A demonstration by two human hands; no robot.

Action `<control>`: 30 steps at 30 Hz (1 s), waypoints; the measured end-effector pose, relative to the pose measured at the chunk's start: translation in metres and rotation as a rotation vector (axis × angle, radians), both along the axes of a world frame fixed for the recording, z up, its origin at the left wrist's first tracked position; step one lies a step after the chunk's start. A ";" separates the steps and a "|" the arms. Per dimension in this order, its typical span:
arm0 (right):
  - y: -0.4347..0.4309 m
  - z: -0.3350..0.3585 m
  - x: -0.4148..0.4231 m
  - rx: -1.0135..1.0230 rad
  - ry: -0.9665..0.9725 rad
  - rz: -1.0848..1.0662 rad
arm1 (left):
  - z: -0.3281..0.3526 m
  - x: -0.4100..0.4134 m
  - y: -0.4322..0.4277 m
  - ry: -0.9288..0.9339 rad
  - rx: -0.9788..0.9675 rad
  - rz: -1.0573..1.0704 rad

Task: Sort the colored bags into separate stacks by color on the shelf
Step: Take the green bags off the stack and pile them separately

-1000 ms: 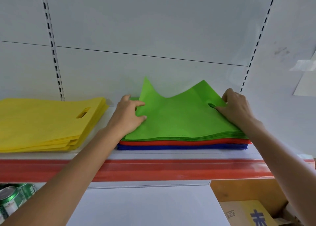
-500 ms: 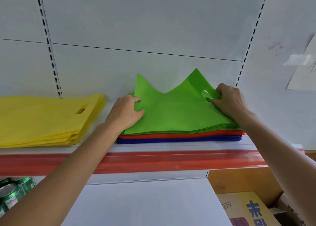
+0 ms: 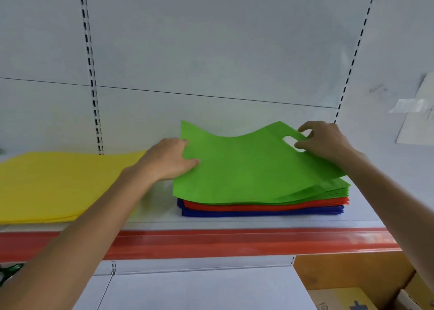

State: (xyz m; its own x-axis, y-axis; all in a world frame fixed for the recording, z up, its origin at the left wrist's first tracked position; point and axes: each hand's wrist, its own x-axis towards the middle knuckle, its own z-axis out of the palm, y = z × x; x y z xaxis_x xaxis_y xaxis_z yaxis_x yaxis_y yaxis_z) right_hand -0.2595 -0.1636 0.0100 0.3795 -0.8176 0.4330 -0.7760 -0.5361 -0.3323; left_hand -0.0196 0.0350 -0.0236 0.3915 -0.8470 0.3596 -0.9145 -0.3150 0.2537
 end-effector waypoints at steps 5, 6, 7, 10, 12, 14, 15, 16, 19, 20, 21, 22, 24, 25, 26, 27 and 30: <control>0.030 0.004 0.029 -0.034 -0.015 0.065 | 0.003 0.042 0.039 0.065 -0.075 0.033; 0.038 0.005 0.040 -0.039 -0.020 0.085 | 0.002 0.054 0.049 0.073 -0.079 0.047; 0.047 0.005 0.053 -0.044 -0.025 0.104 | 0.001 0.066 0.059 0.077 -0.082 0.061; 0.076 0.005 0.095 -0.069 -0.028 0.143 | -0.001 0.103 0.090 0.083 -0.094 0.095; 0.098 0.002 0.123 -0.074 -0.030 0.152 | -0.001 0.128 0.110 0.078 -0.097 0.099; 0.121 -0.004 0.152 -0.077 -0.034 0.149 | 0.001 0.155 0.132 0.077 -0.102 0.100; 0.133 -0.007 0.167 -0.076 -0.035 0.144 | 0.002 0.169 0.145 0.076 -0.102 0.101; 0.146 -0.009 0.181 -0.067 -0.032 0.140 | 0.003 0.184 0.158 0.075 -0.097 0.104; 0.184 -0.016 0.223 -0.046 -0.017 0.126 | 0.005 0.230 0.196 0.058 -0.075 0.108; 0.195 -0.018 0.237 -0.048 -0.015 0.118 | 0.004 0.244 0.208 0.057 -0.070 0.104; 0.205 -0.019 0.249 -0.049 -0.014 0.112 | 0.003 0.256 0.219 0.060 -0.066 0.098; 0.215 -0.020 0.261 -0.050 -0.015 0.111 | 0.003 0.268 0.229 0.066 -0.065 0.093; 0.233 -0.020 0.283 -0.047 -0.001 0.119 | 0.005 0.290 0.248 0.076 -0.057 0.090; 0.242 -0.020 0.293 -0.039 0.013 0.125 | 0.006 0.299 0.257 0.083 -0.054 0.092; 0.249 -0.020 0.303 -0.031 0.023 0.128 | 0.007 0.309 0.264 0.091 -0.057 0.097; 0.256 -0.020 0.312 -0.028 0.029 0.127 | 0.007 0.319 0.271 0.097 -0.066 0.104; 0.269 -0.016 0.338 -0.038 0.069 0.126 | 0.002 0.342 0.287 0.109 -0.095 0.124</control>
